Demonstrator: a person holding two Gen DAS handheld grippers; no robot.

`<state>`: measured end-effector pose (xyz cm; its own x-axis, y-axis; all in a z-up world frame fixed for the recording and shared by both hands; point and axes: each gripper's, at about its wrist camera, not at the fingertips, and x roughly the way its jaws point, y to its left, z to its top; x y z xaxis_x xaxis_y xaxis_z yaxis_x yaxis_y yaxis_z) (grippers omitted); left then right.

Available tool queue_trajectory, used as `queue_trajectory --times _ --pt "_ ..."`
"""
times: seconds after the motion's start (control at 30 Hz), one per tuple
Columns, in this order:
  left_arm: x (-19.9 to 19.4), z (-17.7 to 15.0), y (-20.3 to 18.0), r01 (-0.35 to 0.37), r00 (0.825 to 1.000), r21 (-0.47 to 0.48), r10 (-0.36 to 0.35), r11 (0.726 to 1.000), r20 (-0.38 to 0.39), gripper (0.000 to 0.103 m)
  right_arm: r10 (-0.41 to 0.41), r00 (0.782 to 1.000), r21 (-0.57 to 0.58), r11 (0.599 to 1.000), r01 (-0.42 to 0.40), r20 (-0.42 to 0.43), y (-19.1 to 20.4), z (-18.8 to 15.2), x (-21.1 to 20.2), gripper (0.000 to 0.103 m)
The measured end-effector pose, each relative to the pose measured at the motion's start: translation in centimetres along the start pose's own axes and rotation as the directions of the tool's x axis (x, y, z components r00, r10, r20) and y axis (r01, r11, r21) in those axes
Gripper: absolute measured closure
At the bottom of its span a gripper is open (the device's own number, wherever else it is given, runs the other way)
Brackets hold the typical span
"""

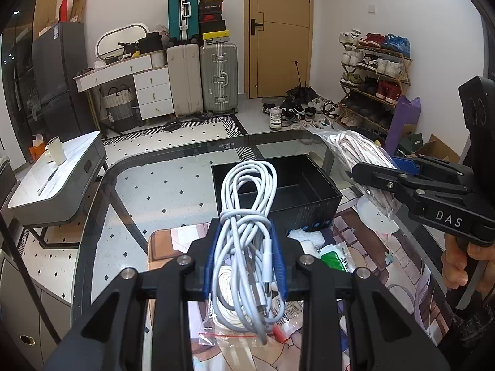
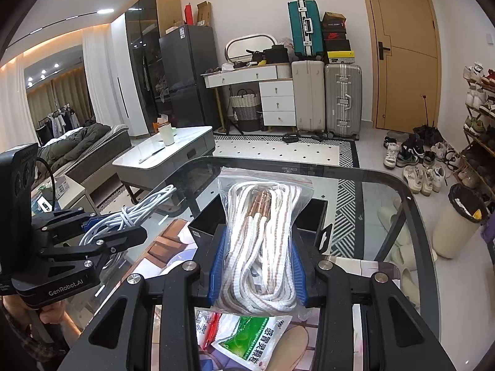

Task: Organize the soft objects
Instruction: 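Lift the bagged rope and cable coil and carry both toward the black box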

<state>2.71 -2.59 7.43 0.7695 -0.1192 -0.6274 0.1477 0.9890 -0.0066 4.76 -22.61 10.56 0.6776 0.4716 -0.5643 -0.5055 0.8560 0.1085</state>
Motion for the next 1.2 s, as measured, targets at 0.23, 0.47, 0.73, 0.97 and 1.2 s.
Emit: queue_trajectory --times 0.23,0.47,0.73,0.97,1.2 --pt "0.6 1.2 0.1 -0.001 1.000 0.007 0.001 1.000 0.004 0.075 0.005 1.000 -0.002 1.000 -0.005 0.007 -0.3 1.0 0.4 0.066" --pt "1.3 2.1 0.4 -0.002 1.000 0.005 0.002 1.000 0.006 0.075 0.009 1.000 0.001 1.000 -0.009 0.007 -0.6 1.9 1.4 0.066" --pt "2.3 3.0 1.3 -0.004 1.000 -0.005 0.004 1.000 0.010 0.075 0.007 1.000 0.004 1.000 -0.007 0.008 -0.6 2.9 2.0 0.066" --pt "3.1 3.6 1.8 0.004 1.000 -0.008 -0.004 1.000 0.011 0.075 0.001 1.000 0.013 1.000 -0.001 0.004 -0.8 3.7 2.5 0.066" --pt "3.6 4.3 2.1 0.003 1.000 -0.007 -0.003 1.000 0.018 0.075 -0.007 1.000 0.006 1.000 0.007 0.007 -0.8 4.5 3.0 0.066"
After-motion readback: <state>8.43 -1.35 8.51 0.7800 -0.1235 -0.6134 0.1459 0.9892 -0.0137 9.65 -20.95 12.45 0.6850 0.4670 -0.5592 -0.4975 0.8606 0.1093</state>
